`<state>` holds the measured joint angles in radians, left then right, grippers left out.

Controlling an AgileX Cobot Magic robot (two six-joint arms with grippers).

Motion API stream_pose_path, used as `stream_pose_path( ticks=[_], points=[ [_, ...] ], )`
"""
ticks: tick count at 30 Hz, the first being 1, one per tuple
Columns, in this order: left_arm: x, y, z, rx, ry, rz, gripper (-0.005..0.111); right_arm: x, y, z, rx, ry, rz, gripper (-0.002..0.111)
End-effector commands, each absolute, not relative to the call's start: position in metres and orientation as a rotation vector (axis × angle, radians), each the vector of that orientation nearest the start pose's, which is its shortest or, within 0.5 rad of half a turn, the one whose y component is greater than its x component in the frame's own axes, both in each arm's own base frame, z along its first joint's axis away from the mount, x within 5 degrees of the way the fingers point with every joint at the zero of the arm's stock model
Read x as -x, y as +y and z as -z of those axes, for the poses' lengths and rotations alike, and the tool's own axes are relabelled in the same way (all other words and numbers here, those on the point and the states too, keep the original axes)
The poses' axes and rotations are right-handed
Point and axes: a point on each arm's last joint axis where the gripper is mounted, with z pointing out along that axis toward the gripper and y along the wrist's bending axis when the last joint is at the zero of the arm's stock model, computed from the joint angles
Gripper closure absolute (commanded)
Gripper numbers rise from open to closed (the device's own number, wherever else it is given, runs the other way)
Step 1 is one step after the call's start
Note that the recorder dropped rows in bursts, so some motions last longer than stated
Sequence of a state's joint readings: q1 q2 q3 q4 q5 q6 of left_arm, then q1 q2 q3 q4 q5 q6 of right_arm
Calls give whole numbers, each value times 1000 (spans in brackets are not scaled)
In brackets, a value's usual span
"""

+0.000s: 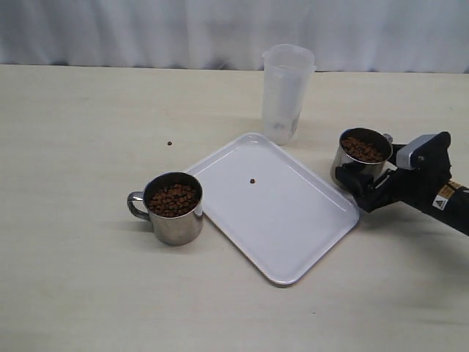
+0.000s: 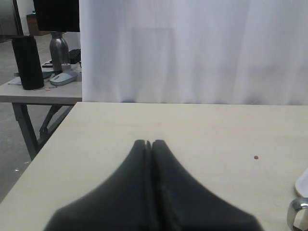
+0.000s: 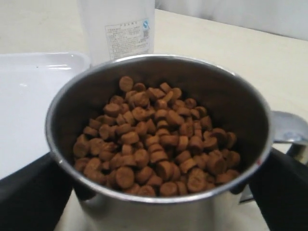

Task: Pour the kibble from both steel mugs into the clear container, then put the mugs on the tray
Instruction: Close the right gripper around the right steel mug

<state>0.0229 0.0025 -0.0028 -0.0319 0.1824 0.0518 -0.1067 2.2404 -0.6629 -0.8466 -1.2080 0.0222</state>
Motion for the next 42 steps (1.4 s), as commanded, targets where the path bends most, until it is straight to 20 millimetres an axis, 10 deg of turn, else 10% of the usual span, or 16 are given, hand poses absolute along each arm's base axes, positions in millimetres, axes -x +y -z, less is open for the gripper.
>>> stream_pose_path(
  ticks=[1, 31, 42],
  points=[
    [-56, 0, -197, -2, 1659, -19, 107, -316, 30, -45, 695, 1757, -502, 1],
    [-56, 0, -197, -2, 1659, -19, 107, -319, 33, -45, 772, 1717, -500, 1],
    [-56, 0, -197, -2, 1659, -19, 107, -320, 39, -45, 756, 1723, -525, 96]
  ],
)
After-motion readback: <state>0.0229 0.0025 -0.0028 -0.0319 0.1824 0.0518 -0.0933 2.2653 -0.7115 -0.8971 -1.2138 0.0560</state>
